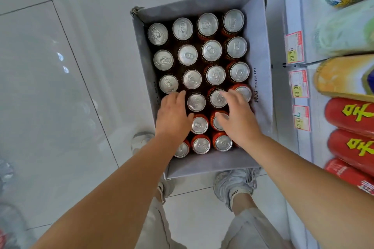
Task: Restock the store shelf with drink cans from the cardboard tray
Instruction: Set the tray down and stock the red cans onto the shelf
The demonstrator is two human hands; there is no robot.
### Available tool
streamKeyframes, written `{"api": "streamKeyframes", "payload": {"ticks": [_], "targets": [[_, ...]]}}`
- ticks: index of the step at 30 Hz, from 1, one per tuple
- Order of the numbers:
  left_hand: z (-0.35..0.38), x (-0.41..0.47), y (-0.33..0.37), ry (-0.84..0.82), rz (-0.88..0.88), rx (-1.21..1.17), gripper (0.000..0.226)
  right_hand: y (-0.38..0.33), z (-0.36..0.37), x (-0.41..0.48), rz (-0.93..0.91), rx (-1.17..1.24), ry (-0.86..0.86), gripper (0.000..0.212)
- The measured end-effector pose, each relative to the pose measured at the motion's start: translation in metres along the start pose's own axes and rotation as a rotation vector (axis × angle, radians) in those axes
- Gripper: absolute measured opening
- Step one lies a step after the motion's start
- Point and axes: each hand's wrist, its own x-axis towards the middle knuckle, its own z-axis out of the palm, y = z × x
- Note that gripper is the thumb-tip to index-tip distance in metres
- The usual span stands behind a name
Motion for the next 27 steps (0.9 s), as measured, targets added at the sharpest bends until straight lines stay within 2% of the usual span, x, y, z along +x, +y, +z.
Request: {"api": "streamKeyframes", "payload": {"ticks": [3, 7, 12, 17, 20, 24, 27], "targets": [[0.015, 0.012, -0.010, 0.034, -0.127, -0.006, 0.061, 0.008, 0.019, 0.018, -0.008, -0.106, 0.049, 0.070], [0.033, 0.010, -0.015, 0.102, -0.097, -0.029, 0.062, 0.013, 0.041, 0.033, -0.035, -0.352, 0.156, 0.079], [0.045, 0.013, -0.023, 0.202, -0.089, -0.060, 0.069, 0.014, 0.050, 0.041, -0.025, -0.380, 0.282, 0.072], [0.042, 0.015, -0.023, 0.174, -0.139, -0.099, 0.073, 0.023, 0.036, 0.039, -0.041, -0.282, 0.251, 0.072], [0.023, 0.004, -0.015, 0.174, -0.081, -0.082, 0.071, 0.018, 0.014, 0.020, -0.050, -0.180, 0.288, 0.072], [-0.035, -0.039, 0.001, 0.218, 0.033, -0.137, 0.067, -0.009, -0.039, -0.026, -0.025, -0.013, 0.303, 0.069], [-0.100, -0.084, 0.025, 0.171, 0.072, -0.233, 0.068, -0.049, -0.095, -0.079, 0.051, 0.252, 0.308, 0.066]]}}
